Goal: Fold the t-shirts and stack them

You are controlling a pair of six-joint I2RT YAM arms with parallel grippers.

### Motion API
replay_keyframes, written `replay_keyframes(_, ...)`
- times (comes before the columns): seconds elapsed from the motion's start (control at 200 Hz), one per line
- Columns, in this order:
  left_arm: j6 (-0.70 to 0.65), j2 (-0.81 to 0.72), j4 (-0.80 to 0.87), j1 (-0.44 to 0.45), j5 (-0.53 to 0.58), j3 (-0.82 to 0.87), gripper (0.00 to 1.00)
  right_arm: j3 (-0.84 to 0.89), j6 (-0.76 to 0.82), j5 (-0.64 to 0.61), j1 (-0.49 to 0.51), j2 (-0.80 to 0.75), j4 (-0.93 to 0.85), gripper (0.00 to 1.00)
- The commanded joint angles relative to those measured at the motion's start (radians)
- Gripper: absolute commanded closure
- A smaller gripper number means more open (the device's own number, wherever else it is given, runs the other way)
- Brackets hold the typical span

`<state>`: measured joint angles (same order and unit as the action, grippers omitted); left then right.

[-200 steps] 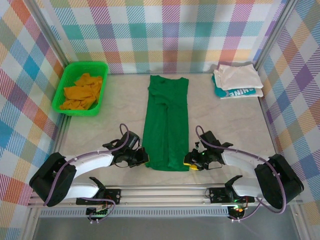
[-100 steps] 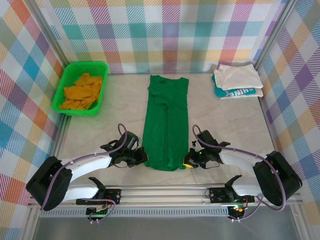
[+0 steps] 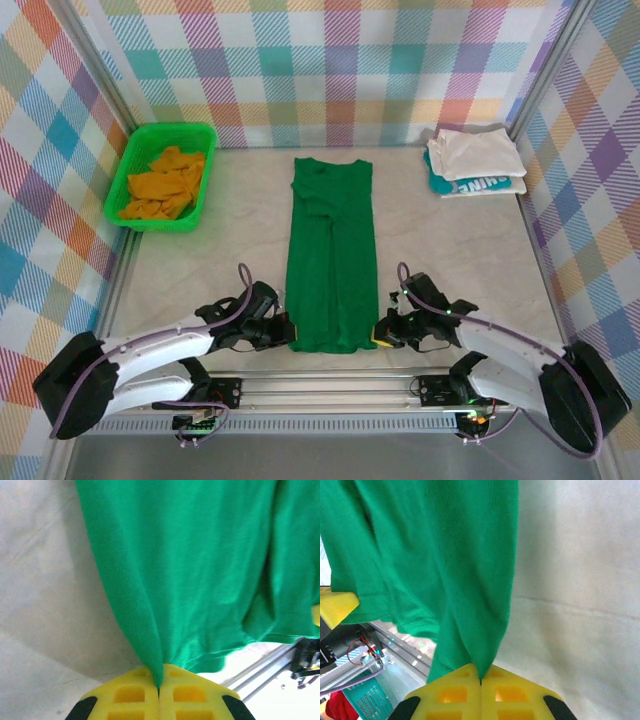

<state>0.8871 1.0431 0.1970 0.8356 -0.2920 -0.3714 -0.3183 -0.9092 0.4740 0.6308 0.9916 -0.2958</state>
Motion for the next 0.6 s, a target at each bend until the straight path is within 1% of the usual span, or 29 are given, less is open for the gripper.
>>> replay_keyframes(0.0, 0.028, -0.056, 0.056, 0.013, 0.048, -0.048, 1.0, -0.027, -0.015, -0.021, 0.006, -0.053, -0.1, 1.0)
replay_keyframes(0.06, -0.004, -0.049, 0.132, 0.013, 0.079, -0.101, 1.0, -0.078, 0.01, -0.038, -0.002, -0.042, -0.117, 1.0)
replay_keyframes(0.115, -0.035, -0.029, 0.16, -0.004, 0.091, -0.151, 1.0, -0.136, 0.044, -0.036, -0.041, -0.007, -0.136, 1.0)
replay_keyframes(0.19, -0.045, 0.01, 0.122, -0.064, 0.059, -0.191, 1.0, -0.202, 0.074, -0.003, -0.103, 0.056, -0.109, 1.0)
replay_keyframes(0.265, -0.051, 0.056, 0.051, -0.122, 0.031, -0.22, 1.0, -0.275, 0.116, -0.002, -0.132, 0.12, -0.105, 1.0)
replay_keyframes(0.385, -0.125, 0.132, 0.067, -0.175, 0.022, -0.293, 1.0, -0.365, 0.177, -0.018, -0.15, 0.218, -0.119, 1.0)
replay_keyframes(0.46, -0.147, 0.163, 0.071, -0.232, 0.009, -0.337, 1.0, -0.409, 0.173, -0.007, -0.187, 0.268, -0.107, 1.0)
replay_keyframes(0.5, -0.154, 0.176, 0.044, -0.265, -0.005, -0.353, 1.0, -0.441, 0.184, -0.003, -0.203, 0.296, -0.096, 1.0)
replay_keyframes(0.595, -0.209, 0.254, 0.031, -0.329, -0.018, -0.438, 1.0, -0.552, 0.246, -0.04, -0.223, 0.372, -0.122, 1.0)
